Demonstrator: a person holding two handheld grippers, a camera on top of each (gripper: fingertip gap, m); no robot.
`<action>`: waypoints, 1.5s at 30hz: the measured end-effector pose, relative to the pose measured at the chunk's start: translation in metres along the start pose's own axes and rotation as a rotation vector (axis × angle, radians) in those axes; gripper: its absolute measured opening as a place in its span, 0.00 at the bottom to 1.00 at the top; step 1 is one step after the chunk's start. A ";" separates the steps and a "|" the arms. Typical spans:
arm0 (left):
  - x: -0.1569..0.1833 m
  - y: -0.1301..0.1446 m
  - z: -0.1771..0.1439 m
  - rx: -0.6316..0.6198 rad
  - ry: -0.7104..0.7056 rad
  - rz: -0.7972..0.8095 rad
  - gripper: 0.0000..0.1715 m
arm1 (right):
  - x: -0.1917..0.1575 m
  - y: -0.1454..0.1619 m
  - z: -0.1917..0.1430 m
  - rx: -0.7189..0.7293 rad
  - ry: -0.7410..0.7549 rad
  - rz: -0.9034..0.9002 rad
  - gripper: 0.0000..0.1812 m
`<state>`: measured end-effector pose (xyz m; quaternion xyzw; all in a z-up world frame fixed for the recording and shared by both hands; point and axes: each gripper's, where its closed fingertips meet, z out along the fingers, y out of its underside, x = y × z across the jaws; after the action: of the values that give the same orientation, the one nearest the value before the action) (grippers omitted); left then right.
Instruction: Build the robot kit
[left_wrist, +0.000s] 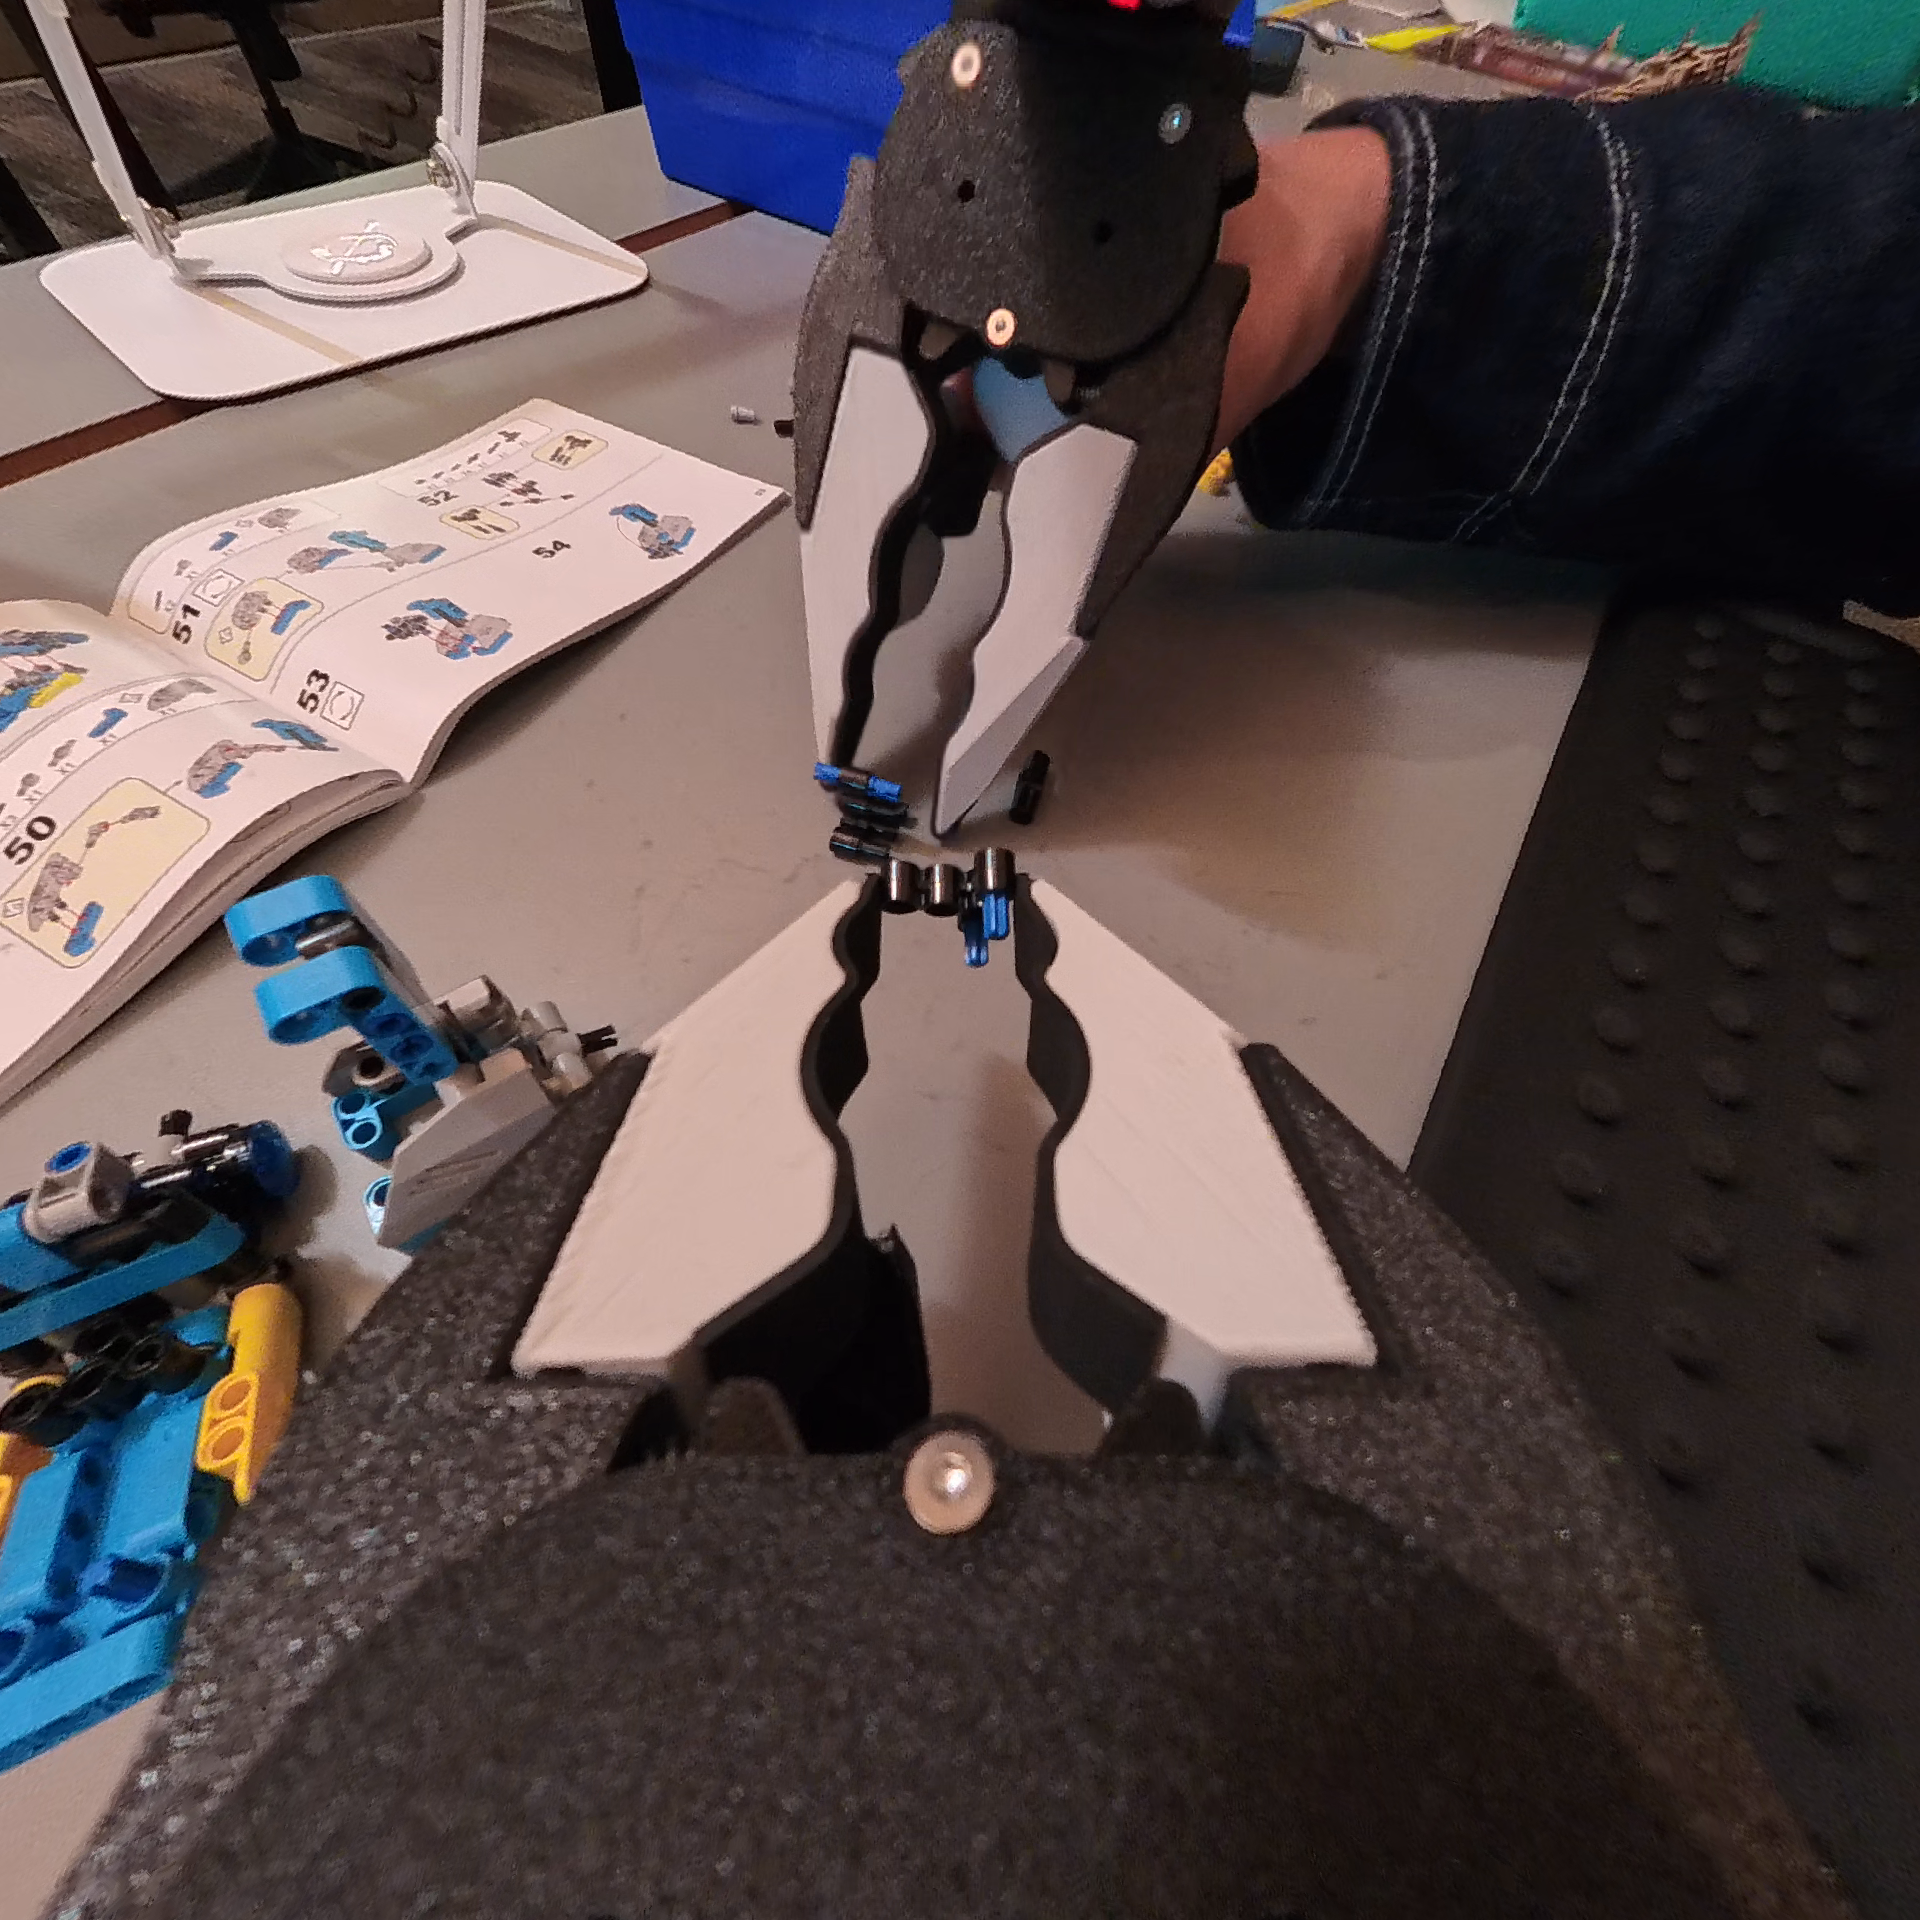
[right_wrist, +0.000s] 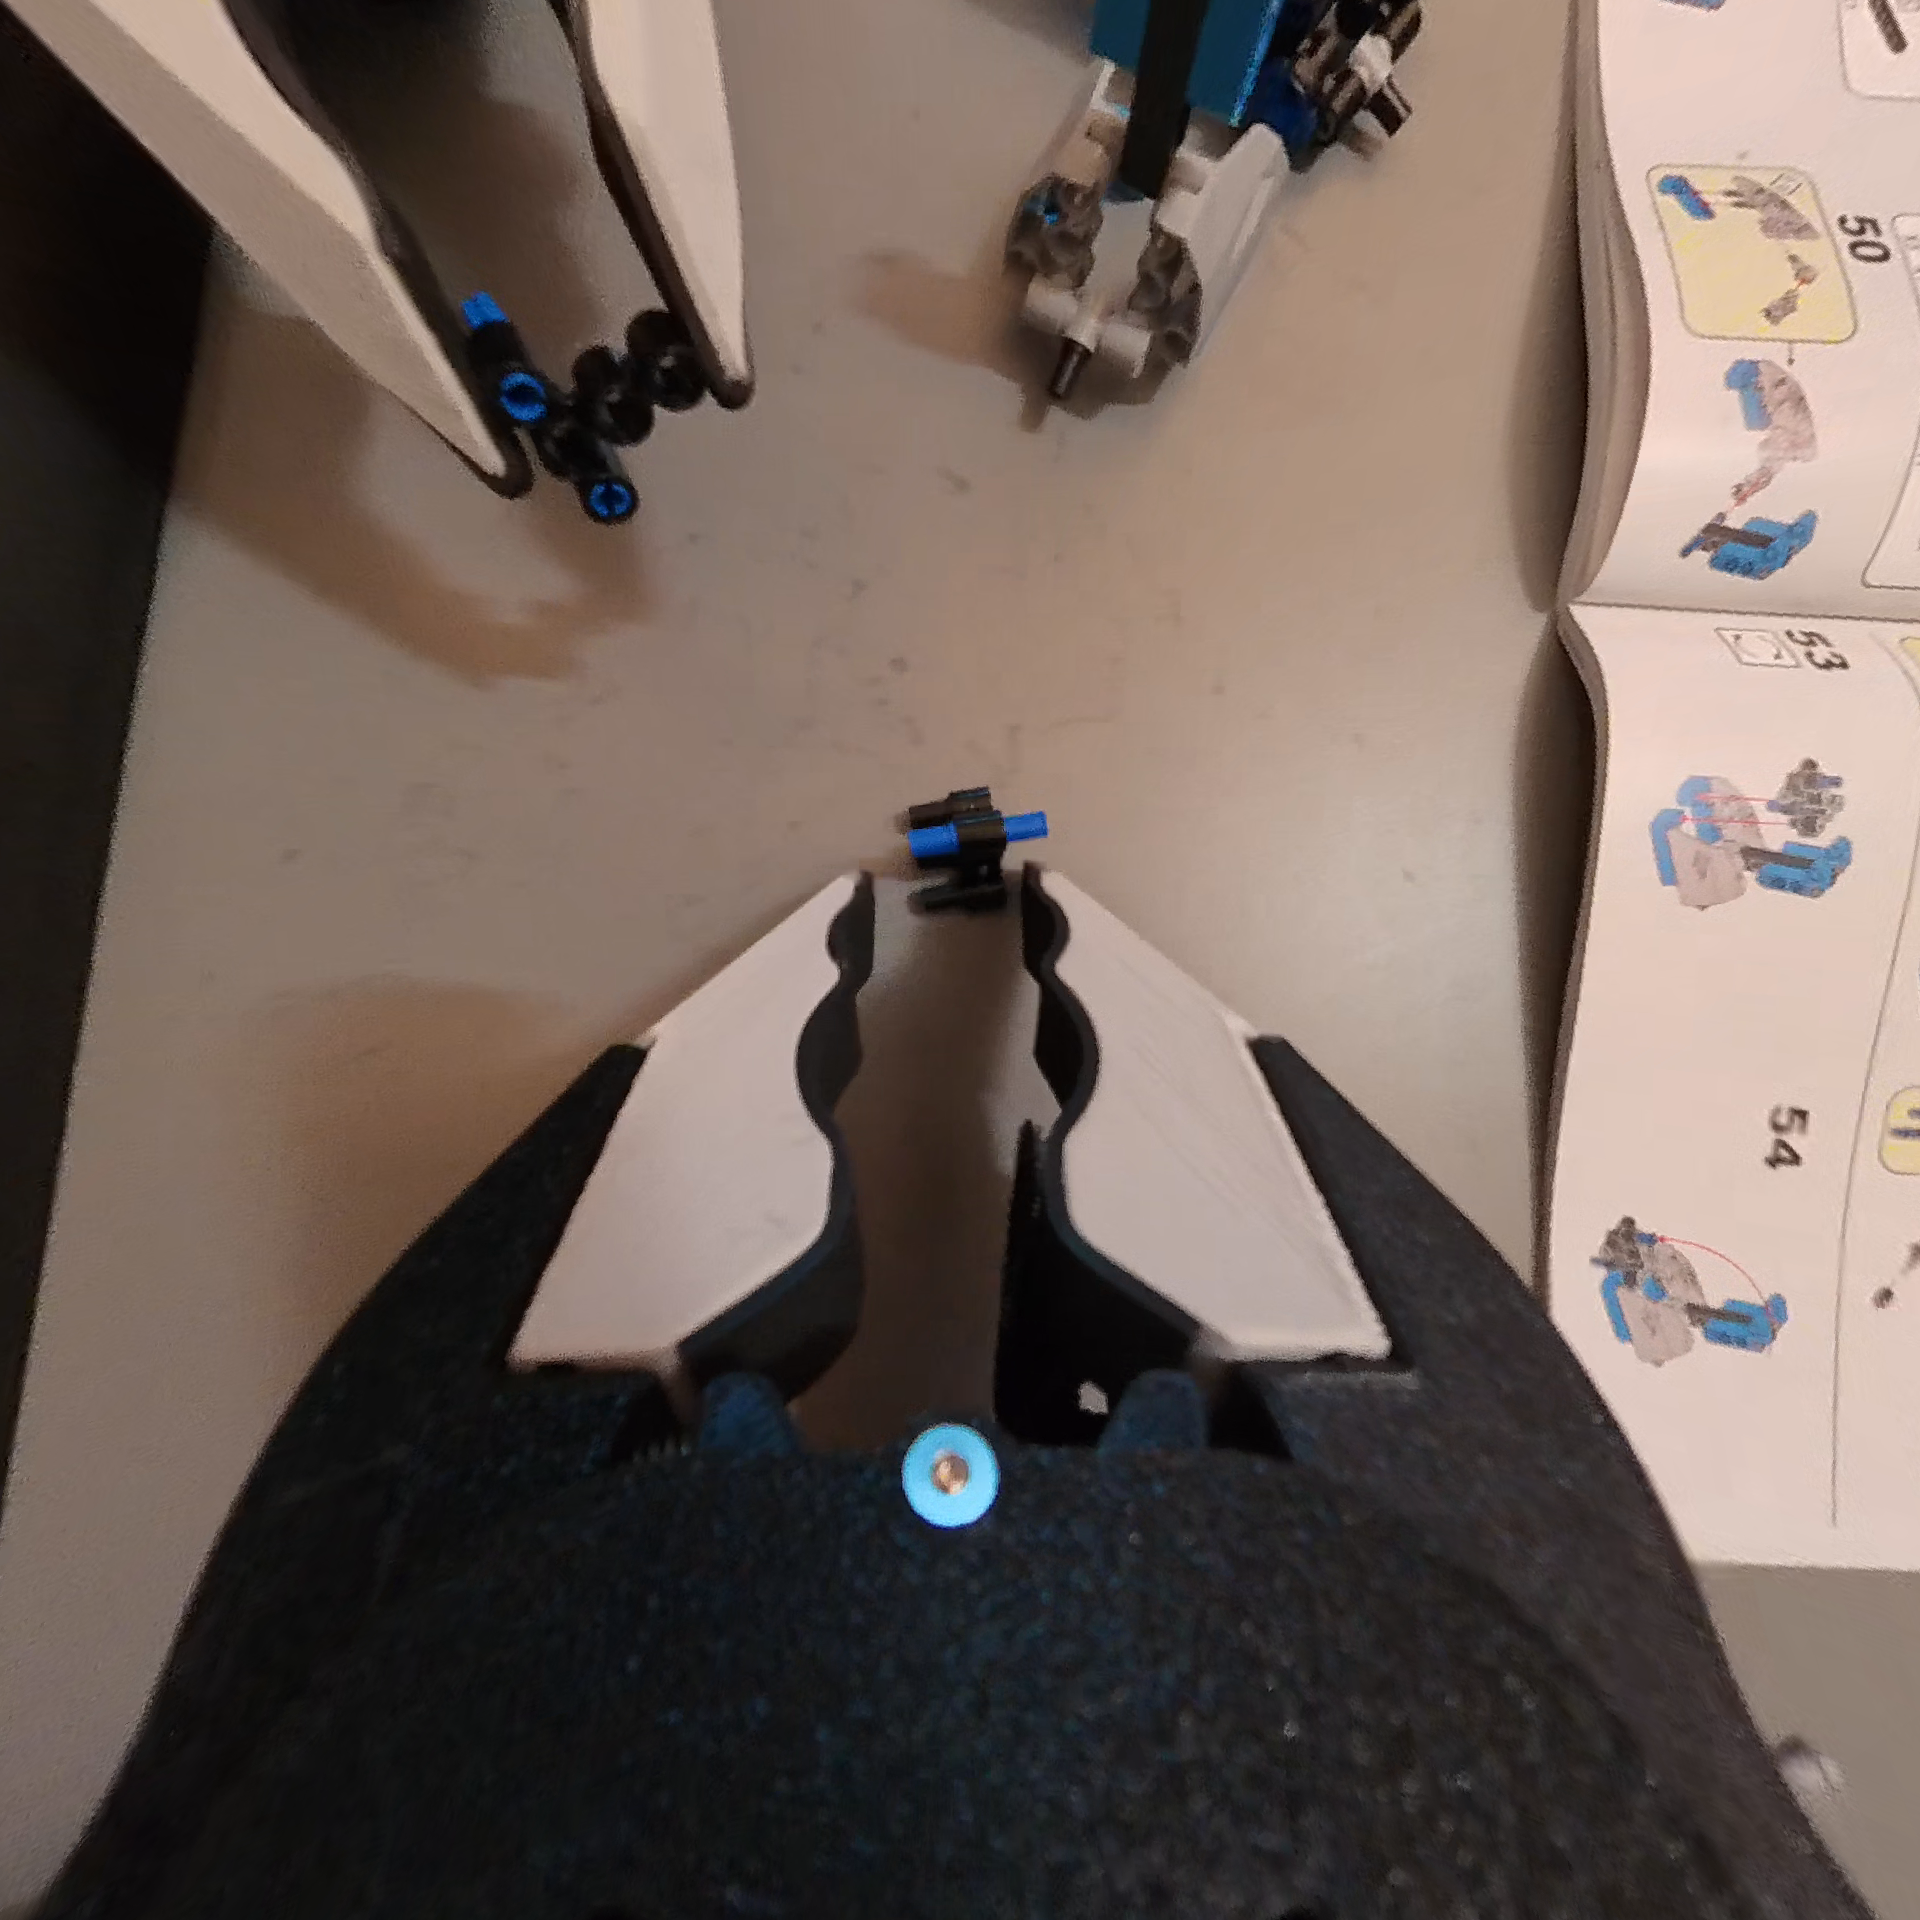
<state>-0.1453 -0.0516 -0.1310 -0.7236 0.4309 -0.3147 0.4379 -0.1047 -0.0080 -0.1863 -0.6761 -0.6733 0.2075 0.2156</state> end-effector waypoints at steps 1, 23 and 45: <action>0.000 0.000 0.000 0.001 -0.002 0.000 0.15 | 0.002 0.002 -0.002 -0.019 0.019 0.006 0.17; -0.014 -0.006 -0.008 0.046 -0.089 0.004 0.15 | 0.005 -0.008 0.001 -0.231 0.173 0.663 0.05; -0.034 -0.080 -0.071 0.456 -0.479 0.159 0.14 | -0.012 -0.178 -0.086 1.172 -0.235 0.904 0.03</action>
<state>-0.1912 -0.0273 -0.0314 -0.6246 0.2892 -0.1888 0.7004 -0.2017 -0.0208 -0.0147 -0.6348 -0.1276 0.6712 0.3609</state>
